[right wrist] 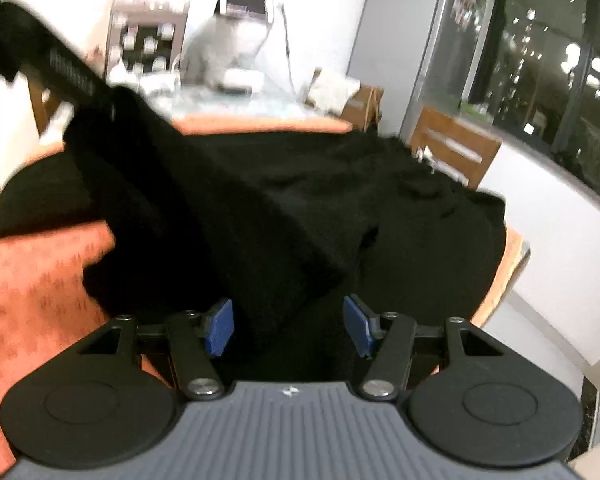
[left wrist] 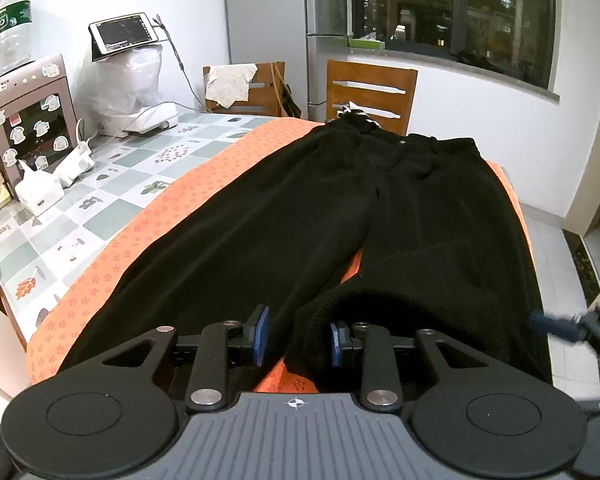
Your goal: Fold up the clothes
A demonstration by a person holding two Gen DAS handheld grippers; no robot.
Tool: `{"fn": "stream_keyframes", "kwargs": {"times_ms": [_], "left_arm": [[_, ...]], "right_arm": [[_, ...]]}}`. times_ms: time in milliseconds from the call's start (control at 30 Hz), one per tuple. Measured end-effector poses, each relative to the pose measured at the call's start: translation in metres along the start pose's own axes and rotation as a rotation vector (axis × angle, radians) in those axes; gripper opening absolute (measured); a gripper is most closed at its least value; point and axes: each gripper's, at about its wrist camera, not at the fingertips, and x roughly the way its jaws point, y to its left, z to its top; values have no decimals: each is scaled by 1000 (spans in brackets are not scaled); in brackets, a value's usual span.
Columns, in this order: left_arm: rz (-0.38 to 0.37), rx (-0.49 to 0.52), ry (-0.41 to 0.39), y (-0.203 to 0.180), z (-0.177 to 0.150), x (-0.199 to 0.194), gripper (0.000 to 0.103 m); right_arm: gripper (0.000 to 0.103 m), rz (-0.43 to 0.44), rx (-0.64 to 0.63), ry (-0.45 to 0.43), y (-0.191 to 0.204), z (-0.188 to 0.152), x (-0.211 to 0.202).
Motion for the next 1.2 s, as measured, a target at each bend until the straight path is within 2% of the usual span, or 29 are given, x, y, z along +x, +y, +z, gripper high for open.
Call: {"fn": "stream_keyframes", "kwargs": {"times_ms": [67, 133, 233, 400, 500, 600, 733, 867, 1033, 1200], "left_arm": [[0, 3, 3, 0, -1, 0, 33], [0, 6, 10, 0, -5, 1, 33], [4, 5, 33, -1, -14, 3, 33], [5, -22, 94, -4, -36, 8, 35], [-2, -47, 149, -6, -51, 18, 35], [-17, -77, 171, -1, -59, 19, 25], [-37, -49, 156, 12, -53, -2, 15], [-99, 1, 116, 33, -47, -42, 15], [-194, 130, 33, 61, -59, -108, 15], [-309, 266, -57, 93, -89, -168, 13]], "right_arm": [[64, -20, 11, -19, -1, 6, -1], [57, -44, 18, -22, -3, 11, 1], [30, -40, 44, 18, -9, 16, 11], [6, -41, 91, 35, -16, 24, 13], [5, -41, 119, 46, -20, 29, 15], [5, -47, 157, 44, -22, 34, 0], [5, -50, 221, 47, -19, 40, -35], [5, -85, 296, 52, -3, 41, -79], [5, -174, 384, 37, 46, 35, -146], [5, -307, 479, 7, 122, 20, -220]]}}
